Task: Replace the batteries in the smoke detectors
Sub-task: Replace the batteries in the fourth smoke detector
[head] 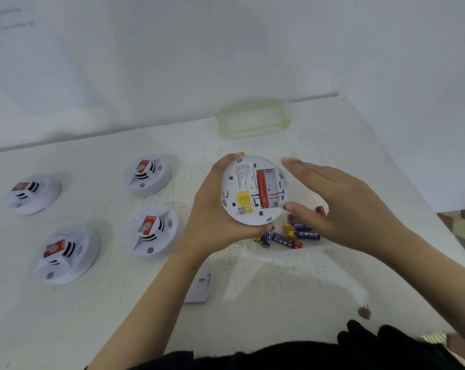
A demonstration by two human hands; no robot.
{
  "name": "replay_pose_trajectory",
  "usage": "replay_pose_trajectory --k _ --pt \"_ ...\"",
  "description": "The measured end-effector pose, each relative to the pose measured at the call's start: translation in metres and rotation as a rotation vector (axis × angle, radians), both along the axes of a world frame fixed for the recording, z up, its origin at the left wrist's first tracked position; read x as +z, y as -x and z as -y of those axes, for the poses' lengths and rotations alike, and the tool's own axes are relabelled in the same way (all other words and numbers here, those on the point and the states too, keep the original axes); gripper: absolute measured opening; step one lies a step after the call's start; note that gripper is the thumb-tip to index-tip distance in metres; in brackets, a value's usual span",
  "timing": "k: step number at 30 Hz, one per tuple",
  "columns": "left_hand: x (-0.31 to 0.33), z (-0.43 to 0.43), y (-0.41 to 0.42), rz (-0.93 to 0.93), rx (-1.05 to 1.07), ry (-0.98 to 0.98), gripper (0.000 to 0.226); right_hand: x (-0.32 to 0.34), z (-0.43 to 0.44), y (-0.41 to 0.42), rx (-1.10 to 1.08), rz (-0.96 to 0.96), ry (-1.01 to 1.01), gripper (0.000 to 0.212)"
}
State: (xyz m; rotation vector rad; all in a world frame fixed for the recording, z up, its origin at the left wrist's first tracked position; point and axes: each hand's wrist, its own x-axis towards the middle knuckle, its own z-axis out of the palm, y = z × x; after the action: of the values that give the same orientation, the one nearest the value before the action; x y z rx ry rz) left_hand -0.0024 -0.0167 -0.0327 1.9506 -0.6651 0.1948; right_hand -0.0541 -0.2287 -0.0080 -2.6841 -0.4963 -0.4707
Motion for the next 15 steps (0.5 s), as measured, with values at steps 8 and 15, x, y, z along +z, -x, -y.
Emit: replay_pose_trajectory --k 8,15 --pt "0.006 0.002 0.004 0.031 -0.071 -0.154 0.096 0.018 -0.002 -0.015 0.169 -0.127 0.062 0.074" --pt "0.002 0.006 0.003 0.067 -0.076 -0.210 0.096 0.020 -0.006 -0.017 0.215 -0.002 0.163 0.072"
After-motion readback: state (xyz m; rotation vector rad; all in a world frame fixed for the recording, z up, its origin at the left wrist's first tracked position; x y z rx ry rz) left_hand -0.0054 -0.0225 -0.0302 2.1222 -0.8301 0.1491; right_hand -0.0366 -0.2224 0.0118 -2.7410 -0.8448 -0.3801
